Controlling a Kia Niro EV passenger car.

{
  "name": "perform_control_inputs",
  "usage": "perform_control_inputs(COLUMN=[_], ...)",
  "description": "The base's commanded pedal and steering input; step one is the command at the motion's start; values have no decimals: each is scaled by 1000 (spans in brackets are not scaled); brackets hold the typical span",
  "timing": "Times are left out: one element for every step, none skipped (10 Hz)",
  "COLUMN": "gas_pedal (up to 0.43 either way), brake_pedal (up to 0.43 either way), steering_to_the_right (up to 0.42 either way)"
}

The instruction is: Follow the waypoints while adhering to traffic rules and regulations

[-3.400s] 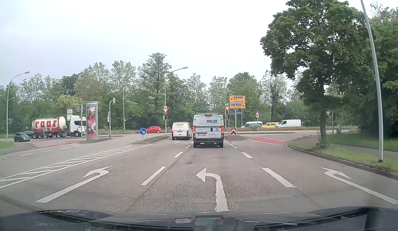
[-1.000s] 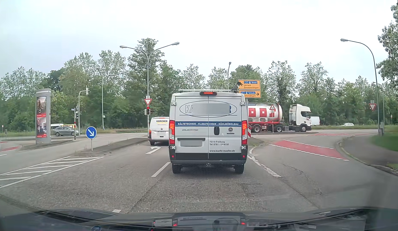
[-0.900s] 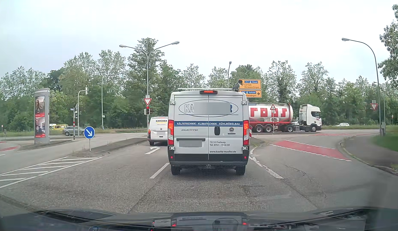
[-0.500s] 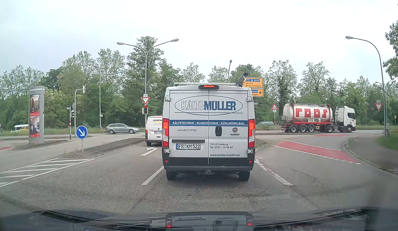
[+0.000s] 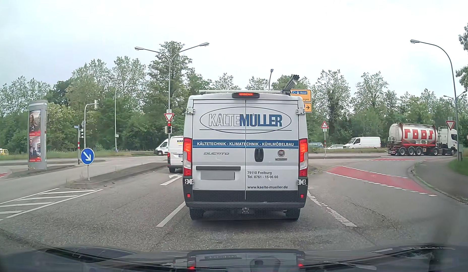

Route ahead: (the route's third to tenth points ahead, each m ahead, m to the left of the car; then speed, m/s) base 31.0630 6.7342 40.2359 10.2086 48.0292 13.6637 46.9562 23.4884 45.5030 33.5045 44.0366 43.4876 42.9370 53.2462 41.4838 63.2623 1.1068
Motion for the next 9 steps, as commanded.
perform_control_inputs(gas_pedal=[0,0,0,0,0,0,0,0,0], brake_pedal=[183,183,183,183,177,183,177,177,171], steering_to_the_right=[1,1,0,0,0,0,0,0,0])
